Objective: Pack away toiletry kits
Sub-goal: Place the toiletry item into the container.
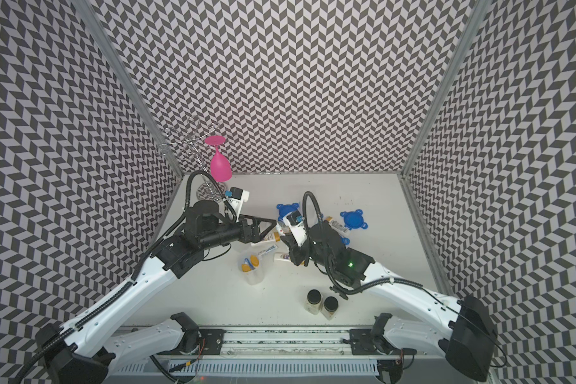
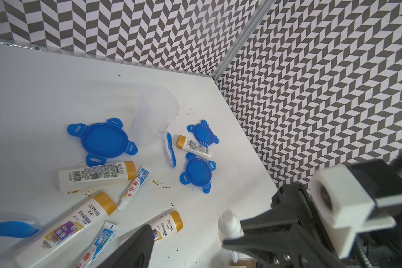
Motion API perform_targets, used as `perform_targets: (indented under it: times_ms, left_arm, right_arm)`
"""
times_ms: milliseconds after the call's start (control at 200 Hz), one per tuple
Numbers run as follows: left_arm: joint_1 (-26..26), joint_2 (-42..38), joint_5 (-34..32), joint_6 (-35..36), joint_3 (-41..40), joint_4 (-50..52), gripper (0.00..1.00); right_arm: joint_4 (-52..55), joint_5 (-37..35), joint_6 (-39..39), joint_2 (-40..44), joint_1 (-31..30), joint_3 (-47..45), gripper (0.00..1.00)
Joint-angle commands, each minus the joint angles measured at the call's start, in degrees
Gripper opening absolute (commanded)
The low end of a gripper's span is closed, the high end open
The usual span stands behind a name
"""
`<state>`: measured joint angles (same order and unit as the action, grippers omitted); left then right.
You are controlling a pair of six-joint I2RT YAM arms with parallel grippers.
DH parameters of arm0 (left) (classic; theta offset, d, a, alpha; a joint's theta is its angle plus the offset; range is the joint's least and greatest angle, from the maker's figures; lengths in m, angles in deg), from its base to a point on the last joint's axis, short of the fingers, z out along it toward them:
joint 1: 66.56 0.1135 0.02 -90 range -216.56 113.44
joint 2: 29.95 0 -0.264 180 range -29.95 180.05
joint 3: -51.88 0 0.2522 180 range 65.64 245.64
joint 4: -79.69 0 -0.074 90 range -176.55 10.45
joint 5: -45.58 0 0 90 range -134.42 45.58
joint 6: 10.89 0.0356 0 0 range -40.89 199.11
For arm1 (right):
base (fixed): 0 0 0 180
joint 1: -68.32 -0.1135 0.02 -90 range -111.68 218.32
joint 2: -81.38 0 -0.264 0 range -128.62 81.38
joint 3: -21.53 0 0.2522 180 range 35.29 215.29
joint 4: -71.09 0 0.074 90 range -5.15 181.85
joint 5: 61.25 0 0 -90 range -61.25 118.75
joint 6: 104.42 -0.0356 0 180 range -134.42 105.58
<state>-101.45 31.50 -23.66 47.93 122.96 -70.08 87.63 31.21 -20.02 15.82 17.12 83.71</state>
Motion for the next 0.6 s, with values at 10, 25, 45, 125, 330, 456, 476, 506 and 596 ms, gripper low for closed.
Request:
perform_targets:
  times_ms: [10, 25, 45, 125, 330, 456, 476, 506, 596]
  left_arm:
    - [-0.4, 1.2, 0.0, -0.3, -1.4, -4.5, 0.89]
    - [-0.5, 1.2, 0.0, -0.3, -2.0, -4.9, 0.89]
    - [-0.4, 1.4, 0.1, -0.3, -2.4, -5.6, 0.88]
    - [-0.6, 2.3, 1.3, -0.5, -3.4, -7.5, 0.84]
    - [-1.9, 2.6, 1.8, 0.1, -4.3, -8.0, 0.70]
    - [-1.9, 2.4, 3.5, 0.2, -5.8, -8.9, 0.54]
    - [-1.9, 2.4, 3.7, 0.2, -6.0, -9.0, 0.50]
    - [-1.9, 2.2, 3.9, 0.1, -6.2, -9.1, 0.43]
    - [-1.9, 1.8, 4.7, -0.5, -6.9, -9.7, 0.22]
  right_arm:
    - [-3.6, -0.1, -3.0, -0.4, -1.0, 2.4, 0.06]
    - [-3.8, 0.0, -3.2, -0.3, -1.0, 2.4, 0.06]
    - [-4.1, 0.1, -3.6, -0.2, -1.0, 2.2, 0.06]
    - [-5.7, 1.2, -4.4, -0.4, -1.1, 1.5, 0.06]
    - [-6.0, 0.5, -4.8, -2.5, -1.5, 2.2, 0.06]
    - [-5.7, 0.4, -4.2, -3.8, -1.5, 3.5, 0.06]
    - [-5.6, 0.1, -4.2, -4.0, -1.5, 3.6, 0.06]
    - [-5.7, 0.1, -4.1, -4.0, -1.5, 3.5, 0.06]
    - [-6.8, 0.2, -4.1, -4.2, -1.5, 3.3, 0.05]
